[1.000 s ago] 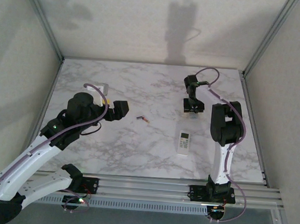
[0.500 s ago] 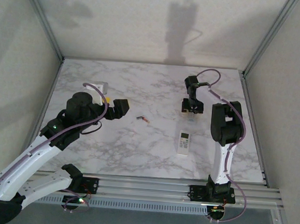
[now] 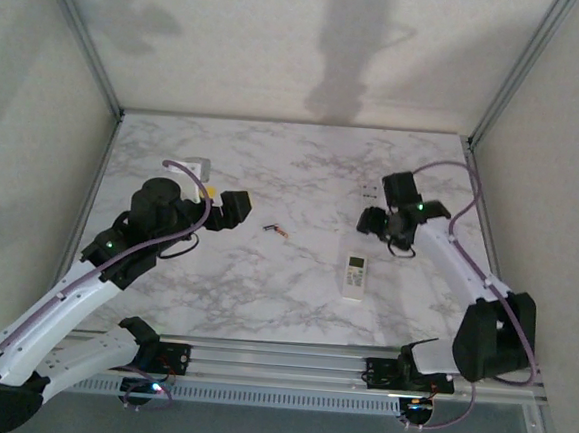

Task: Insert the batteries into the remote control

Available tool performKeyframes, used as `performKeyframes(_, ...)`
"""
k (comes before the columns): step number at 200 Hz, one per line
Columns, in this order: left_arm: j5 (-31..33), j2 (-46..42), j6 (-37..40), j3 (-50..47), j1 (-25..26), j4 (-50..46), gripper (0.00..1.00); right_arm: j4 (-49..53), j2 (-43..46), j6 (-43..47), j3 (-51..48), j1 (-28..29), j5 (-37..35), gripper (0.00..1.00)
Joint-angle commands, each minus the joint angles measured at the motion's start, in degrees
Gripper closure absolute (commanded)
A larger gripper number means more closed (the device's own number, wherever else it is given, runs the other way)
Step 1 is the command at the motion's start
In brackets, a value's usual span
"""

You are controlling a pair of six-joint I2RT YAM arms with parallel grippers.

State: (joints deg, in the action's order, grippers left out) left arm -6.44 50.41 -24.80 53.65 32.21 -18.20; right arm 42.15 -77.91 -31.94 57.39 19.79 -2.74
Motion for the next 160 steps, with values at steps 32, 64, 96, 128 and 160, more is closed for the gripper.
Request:
performKeyframes(32, -1.36, 4.25, 1.68, -0.39, -0.04, 1.17, 0.00, -1.02, -7.13, -2.48, -4.97, 9.95, -1.74, 0.03)
performKeyframes(64, -1.24, 4.91, 0.68, -0.51, -0.04, 0.79, 0.01, -1.29, -14.46, -2.49, -3.76, 12.43, -7.75, 0.05)
performKeyframes(96, -0.73, 4.64, 0.19, -1.24, -0.04, 1.14, 0.00, -4.22, -18.82, -2.94, -3.21, 13.65, -5.30, 0.32)
performKeyframes(128, -1.11, 5.54, -3.65, -0.55, -0.04, 1.40, 0.00, -7.04, -17.47, -2.88, -2.42, 13.52, 1.03, 0.56)
performKeyframes(160, -6.70, 7.31, -11.49, 2.01, -0.77, 3.61, 0.01, -19.67, -7.40, 0.77, -2.03, 13.65, 21.16, 0.60)
